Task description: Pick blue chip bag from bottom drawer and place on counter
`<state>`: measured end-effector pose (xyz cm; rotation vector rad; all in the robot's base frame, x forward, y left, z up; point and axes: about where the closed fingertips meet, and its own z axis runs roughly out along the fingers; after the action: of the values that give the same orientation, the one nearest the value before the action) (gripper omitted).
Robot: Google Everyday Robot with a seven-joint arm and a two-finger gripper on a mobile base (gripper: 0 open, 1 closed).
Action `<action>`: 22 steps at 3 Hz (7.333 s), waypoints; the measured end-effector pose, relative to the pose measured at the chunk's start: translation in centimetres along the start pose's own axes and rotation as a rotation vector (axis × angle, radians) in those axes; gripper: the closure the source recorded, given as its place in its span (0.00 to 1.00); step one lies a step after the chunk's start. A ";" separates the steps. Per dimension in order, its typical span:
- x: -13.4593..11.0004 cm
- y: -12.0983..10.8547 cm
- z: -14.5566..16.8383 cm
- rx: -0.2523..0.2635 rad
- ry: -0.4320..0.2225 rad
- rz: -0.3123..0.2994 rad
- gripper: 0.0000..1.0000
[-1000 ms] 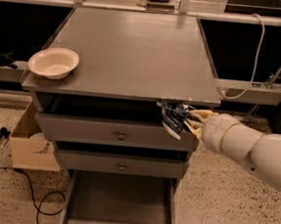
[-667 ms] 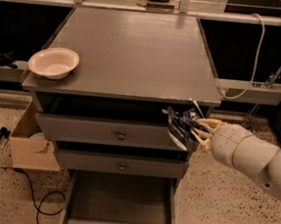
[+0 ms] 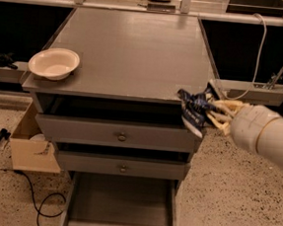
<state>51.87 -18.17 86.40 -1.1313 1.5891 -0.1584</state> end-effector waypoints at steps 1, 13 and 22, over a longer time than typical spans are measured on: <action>-2.7 -2.9 0.6 0.008 -0.006 -0.028 1.00; -9.9 1.0 15.6 -0.250 -0.052 -0.159 1.00; -12.2 -2.4 17.4 -0.230 -0.008 -0.225 0.13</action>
Offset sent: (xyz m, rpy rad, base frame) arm 0.0176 0.0059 0.0309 -0.0174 -0.0195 0.0072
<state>66.44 -2.92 89.88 -1.4879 1.4972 -0.1211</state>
